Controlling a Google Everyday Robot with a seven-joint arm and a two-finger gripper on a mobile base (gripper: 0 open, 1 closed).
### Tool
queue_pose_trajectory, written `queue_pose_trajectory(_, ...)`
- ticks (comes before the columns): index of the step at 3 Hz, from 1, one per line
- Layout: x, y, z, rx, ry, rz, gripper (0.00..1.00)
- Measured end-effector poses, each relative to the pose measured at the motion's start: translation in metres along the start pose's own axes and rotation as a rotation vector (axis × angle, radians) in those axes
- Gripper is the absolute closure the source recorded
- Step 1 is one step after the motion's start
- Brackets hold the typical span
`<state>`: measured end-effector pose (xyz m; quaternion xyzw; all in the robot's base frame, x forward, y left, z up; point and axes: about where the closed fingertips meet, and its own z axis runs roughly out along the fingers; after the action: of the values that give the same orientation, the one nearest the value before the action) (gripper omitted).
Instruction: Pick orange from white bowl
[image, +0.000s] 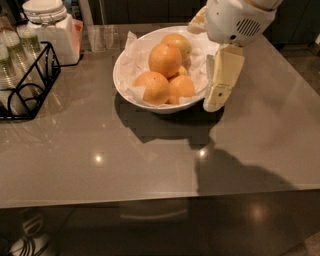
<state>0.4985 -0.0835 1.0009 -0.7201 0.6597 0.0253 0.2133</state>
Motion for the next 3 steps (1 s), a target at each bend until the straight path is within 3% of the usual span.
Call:
queue_pose_trajectory(1, -0.001, -0.004, 0.002, 0.015, -0.021, 0.006, 0.0)
queue_pose_trajectory(3, -0.039, -0.043, 0.023, 0.003, -0.058, -0.139, 0.0)
